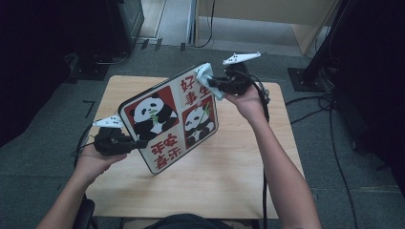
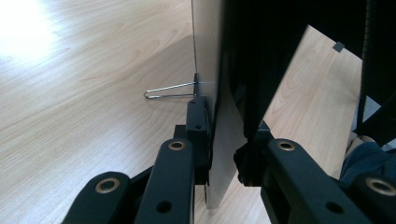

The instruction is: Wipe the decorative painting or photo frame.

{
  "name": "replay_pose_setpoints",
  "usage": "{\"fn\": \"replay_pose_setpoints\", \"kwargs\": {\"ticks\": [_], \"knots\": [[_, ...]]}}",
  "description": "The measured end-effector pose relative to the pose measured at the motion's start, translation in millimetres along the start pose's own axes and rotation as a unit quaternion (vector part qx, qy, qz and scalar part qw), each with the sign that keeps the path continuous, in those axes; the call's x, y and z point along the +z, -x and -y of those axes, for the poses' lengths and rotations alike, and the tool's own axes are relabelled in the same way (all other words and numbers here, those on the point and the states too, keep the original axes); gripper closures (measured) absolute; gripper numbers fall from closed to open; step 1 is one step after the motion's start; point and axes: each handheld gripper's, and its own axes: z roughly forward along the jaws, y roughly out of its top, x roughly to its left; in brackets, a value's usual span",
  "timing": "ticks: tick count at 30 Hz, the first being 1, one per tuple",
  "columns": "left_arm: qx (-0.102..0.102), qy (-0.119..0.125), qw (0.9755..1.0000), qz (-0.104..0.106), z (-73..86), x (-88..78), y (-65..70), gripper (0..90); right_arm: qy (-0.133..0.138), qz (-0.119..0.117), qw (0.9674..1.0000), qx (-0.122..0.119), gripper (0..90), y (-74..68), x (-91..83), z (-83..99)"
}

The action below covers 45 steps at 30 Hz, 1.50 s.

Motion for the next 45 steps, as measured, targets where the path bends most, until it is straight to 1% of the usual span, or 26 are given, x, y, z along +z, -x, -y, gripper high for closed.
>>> {"fn": "replay_pose_setpoints", "kwargs": {"ticks": [1,2,6,9,11,13,14,18,20,21,22,25,33,45], "knots": [[-0.001,0.000,1.0000,0.003,0.3,0.1,-0.3,77.8,0.000,0.000,1.0000,0.000,80.9,0.0,0.0,0.0],[-0.003,0.001,1.0000,0.001,0.4,0.2,0.2,77.8,0.000,-0.001,1.0000,0.000,81.0,-0.5,1.7,1.8],[-0.001,0.000,1.0000,-0.003,0.2,0.2,1.4,77.9,0.000,-0.001,1.0000,0.000,81.0,-0.9,3.3,4.6],[0.000,0.001,1.0000,-0.005,0.5,0.2,1.5,78.1,0.006,-0.006,1.0000,0.003,81.0,-0.1,3.8,8.0],[0.003,0.002,1.0000,-0.006,0.6,0.3,2.1,78.1,0.005,-0.006,0.9999,0.007,81.0,-0.2,4.9,11.7],[0.003,0.003,1.0000,-0.007,0.7,0.4,2.4,78.0,0.004,-0.006,0.9999,0.007,80.9,0.1,5.6,13.3],[0.002,0.003,1.0000,-0.005,0.7,0.4,2.4,77.9,0.002,-0.008,0.9999,0.007,80.9,0.6,7.2,17.0],[0.004,0.003,1.0000,-0.007,0.8,0.4,2.9,77.8,0.000,-0.006,0.9999,0.008,81.0,1.3,10.0,24.8],[0.004,0.003,1.0000,-0.006,0.8,0.4,2.9,77.8,-0.001,-0.006,1.0000,0.007,81.0,1.5,10.6,26.5],[0.004,0.003,1.0000,-0.006,0.8,0.5,2.8,77.8,-0.004,-0.009,0.9999,0.009,81.0,2.1,13.0,31.8],[0.004,0.003,1.0000,-0.006,0.8,0.5,2.8,77.7,-0.004,-0.009,0.9999,0.009,81.0,2.1,13.0,31.8],[0.002,0.004,1.0000,-0.004,0.7,0.6,2.6,77.7,-0.003,-0.007,0.9999,0.012,80.9,3.5,15.6,42.2],[0.003,0.005,1.0000,-0.005,0.6,0.7,3.1,77.6,-0.004,-0.007,0.9997,0.025,80.9,6.1,21.6,63.3],[0.004,0.005,1.0000,-0.005,0.9,0.5,3.2,77.5,-0.009,-0.006,0.9993,0.036,80.9,7.4,26.9,82.3]]}}
